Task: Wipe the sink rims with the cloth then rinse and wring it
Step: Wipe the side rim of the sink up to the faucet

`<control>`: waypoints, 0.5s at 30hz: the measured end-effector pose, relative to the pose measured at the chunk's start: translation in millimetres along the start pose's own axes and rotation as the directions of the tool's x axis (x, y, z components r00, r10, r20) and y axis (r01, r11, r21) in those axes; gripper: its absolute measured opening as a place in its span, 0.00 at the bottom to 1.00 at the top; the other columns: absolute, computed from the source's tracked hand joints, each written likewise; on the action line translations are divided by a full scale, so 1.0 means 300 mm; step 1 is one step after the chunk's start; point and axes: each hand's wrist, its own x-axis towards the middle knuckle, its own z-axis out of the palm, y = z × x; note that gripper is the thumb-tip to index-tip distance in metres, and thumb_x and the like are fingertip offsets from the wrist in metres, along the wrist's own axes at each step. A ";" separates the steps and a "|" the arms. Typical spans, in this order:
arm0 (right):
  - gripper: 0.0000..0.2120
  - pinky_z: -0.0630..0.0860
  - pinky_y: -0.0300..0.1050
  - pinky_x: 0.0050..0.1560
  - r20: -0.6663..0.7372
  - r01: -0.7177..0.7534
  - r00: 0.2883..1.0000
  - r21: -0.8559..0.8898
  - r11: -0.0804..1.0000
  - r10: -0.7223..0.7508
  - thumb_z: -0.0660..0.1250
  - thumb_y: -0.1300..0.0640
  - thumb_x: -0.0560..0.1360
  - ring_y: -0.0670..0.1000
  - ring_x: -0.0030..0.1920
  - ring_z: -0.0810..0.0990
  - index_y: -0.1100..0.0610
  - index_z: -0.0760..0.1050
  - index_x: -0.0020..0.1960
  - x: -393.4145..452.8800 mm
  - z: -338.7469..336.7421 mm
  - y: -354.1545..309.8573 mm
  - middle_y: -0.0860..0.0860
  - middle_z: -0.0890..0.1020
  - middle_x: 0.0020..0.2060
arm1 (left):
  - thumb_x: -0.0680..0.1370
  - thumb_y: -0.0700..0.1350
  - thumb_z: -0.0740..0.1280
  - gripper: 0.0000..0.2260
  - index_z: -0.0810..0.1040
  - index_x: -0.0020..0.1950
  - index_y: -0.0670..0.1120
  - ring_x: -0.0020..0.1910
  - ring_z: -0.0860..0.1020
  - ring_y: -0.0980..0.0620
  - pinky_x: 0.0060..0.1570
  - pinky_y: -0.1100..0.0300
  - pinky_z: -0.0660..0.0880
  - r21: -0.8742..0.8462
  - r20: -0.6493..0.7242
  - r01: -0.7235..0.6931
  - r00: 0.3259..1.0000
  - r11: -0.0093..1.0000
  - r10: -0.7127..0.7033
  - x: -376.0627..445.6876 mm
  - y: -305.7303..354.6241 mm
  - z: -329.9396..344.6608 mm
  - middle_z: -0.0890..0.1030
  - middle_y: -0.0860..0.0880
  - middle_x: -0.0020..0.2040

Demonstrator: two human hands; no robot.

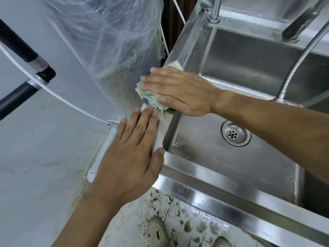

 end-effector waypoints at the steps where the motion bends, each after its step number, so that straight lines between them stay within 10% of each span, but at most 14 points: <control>1: 0.24 0.52 0.55 0.82 -0.054 -0.098 0.994 0.029 0.995 0.099 0.47 0.48 0.88 0.53 0.83 0.54 0.52 0.60 0.82 0.005 0.009 0.009 0.50 0.63 0.81 | 0.84 0.59 0.48 0.32 0.44 0.85 0.48 0.83 0.36 0.54 0.80 0.53 0.37 0.002 -0.002 0.000 1.000 1.000 0.000 0.004 0.004 -0.001 0.41 0.52 0.85; 9: 0.25 0.44 0.51 0.83 -0.140 -0.605 0.727 0.333 0.723 0.673 0.45 0.48 0.87 0.50 0.84 0.46 0.49 0.56 0.83 0.094 -0.003 0.036 0.46 0.56 0.83 | 0.85 0.54 0.46 0.30 0.46 0.85 0.43 0.84 0.41 0.46 0.81 0.52 0.39 -0.054 -0.059 0.011 0.998 0.998 -0.014 0.314 -0.024 0.013 0.47 0.46 0.85; 15: 0.25 0.37 0.47 0.82 -0.009 -0.282 0.958 0.119 0.952 0.285 0.46 0.46 0.88 0.47 0.83 0.39 0.46 0.50 0.84 -0.024 -0.042 0.141 0.47 0.49 0.84 | 0.86 0.53 0.47 0.29 0.50 0.84 0.39 0.84 0.46 0.40 0.82 0.43 0.48 0.040 -0.110 -0.033 0.993 0.999 0.038 0.308 -0.014 0.023 0.52 0.41 0.84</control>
